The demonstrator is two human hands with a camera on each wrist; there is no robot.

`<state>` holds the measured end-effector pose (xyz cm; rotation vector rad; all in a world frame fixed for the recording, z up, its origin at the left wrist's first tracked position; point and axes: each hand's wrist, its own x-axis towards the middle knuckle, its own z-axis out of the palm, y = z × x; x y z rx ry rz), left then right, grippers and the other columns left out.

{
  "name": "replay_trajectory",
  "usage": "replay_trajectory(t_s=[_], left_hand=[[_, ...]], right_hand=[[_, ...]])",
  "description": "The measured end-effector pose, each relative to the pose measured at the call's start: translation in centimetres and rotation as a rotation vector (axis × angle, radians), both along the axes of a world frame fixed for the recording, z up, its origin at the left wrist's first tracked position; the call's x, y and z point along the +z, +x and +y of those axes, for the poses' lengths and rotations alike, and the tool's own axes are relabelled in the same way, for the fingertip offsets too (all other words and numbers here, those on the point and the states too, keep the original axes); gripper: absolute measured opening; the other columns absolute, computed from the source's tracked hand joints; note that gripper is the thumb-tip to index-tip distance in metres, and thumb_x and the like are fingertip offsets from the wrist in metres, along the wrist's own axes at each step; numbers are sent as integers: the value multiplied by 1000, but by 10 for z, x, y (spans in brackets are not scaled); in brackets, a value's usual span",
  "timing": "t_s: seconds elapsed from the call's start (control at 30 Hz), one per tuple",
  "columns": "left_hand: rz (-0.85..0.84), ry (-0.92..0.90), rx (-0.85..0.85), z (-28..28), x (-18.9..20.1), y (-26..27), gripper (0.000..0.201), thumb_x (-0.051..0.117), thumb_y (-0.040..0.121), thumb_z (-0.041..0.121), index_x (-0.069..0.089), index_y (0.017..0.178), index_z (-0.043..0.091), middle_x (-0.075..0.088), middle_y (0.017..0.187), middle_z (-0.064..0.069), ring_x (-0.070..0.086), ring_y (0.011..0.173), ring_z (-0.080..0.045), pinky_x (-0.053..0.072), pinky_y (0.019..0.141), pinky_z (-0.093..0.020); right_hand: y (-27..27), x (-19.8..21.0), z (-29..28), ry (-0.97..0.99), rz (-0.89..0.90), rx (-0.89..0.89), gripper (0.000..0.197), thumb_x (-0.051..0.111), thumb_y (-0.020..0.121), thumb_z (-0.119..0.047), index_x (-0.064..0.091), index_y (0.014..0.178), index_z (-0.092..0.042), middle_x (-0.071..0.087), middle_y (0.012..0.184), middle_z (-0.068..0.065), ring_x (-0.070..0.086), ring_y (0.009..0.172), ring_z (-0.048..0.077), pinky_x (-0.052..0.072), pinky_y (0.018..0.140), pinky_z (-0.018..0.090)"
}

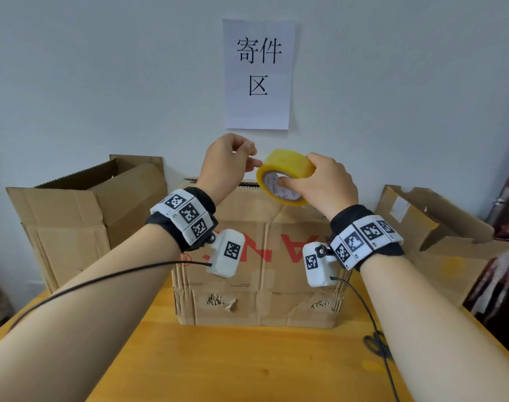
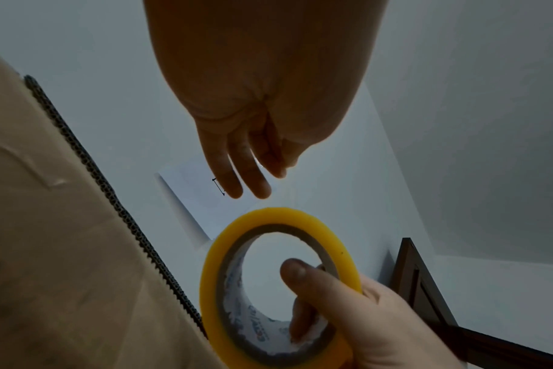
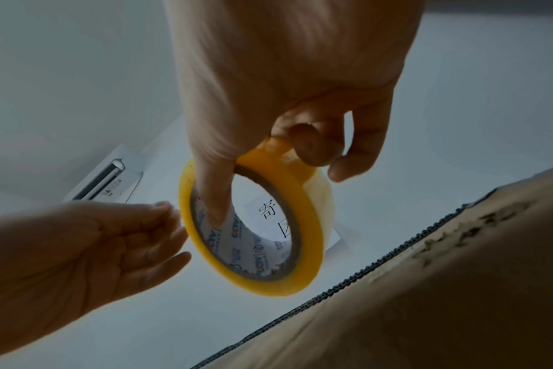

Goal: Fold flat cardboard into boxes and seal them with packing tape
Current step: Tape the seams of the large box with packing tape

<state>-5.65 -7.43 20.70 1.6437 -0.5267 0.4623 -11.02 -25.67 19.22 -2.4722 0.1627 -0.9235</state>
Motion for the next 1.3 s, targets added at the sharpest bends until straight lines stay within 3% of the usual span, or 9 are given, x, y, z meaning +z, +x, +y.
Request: replay_trajectory(t_s=[0.13, 0.23, 0.4, 0.5, 0.67, 0.8, 1.1, 1.3], left_hand=[[66, -55, -25, 4, 1, 0, 16, 51, 102, 15, 61, 93, 9, 66, 94, -1, 73, 81, -15, 62, 80, -37], [128, -65, -63, 4, 1, -2, 11, 59, 99, 20, 60, 100, 10, 65, 102, -4, 71, 97, -18, 62, 82, -39], [184, 16, -140, 5, 0, -9, 16, 59, 98, 20, 49, 109, 26, 63, 116, -6, 68, 107, -22, 60, 89, -43], [192, 58, -140, 5, -1, -12, 21, 62, 96, 20, 48, 109, 29, 74, 109, -5, 68, 107, -20, 58, 92, -43], [169, 24, -144, 3, 2, -17, 22, 59, 95, 13, 50, 113, 21, 77, 100, -1, 68, 108, -20, 58, 93, -43], [197, 75, -144, 0, 1, -17, 30, 63, 95, 17, 46, 118, 24, 72, 109, -11, 67, 107, -20, 59, 90, -45], [233, 40, -131, 2, -3, -10, 27, 63, 95, 12, 48, 116, 21, 61, 89, -1, 65, 87, -16, 60, 86, -45], [297, 78, -137, 4, -14, -1, 24, 58, 95, 10, 46, 108, 26, 60, 93, -6, 62, 83, -18, 59, 83, -42]], right_hand=[[-4, 2, 2, -24, -29, 4, 49, 73, 74, -60, 48, 75, -18, 58, 73, -3, 57, 71, 25, 34, 54, 31], [-6, 3, 2, -31, -49, 7, 51, 72, 73, -63, 49, 77, -17, 58, 73, -3, 57, 72, 26, 35, 54, 31], [-10, 4, 0, -30, -91, 7, 66, 61, 62, -79, 53, 82, -17, 60, 74, -3, 57, 72, 26, 37, 54, 31], [-14, 6, -1, -38, -96, 1, 68, 60, 60, -81, 54, 83, -17, 59, 75, -4, 56, 74, 27, 38, 55, 32], [-17, 6, -3, -45, -100, -6, 63, 67, 67, -77, 55, 85, -18, 59, 76, -4, 57, 76, 29, 40, 57, 32], [-17, 5, 0, -47, -111, 9, 62, 69, 67, -76, 56, 86, -18, 58, 75, -6, 57, 74, 26, 38, 54, 30], [-12, -1, 3, -35, -145, 80, 65, 62, 59, -85, 56, 86, -27, 60, 74, -9, 60, 73, 21, 51, 61, 35], [0, -15, 7, -44, -154, 122, 39, 81, 73, -53, 60, 88, -24, 62, 75, -9, 58, 74, 19, 45, 63, 32]])
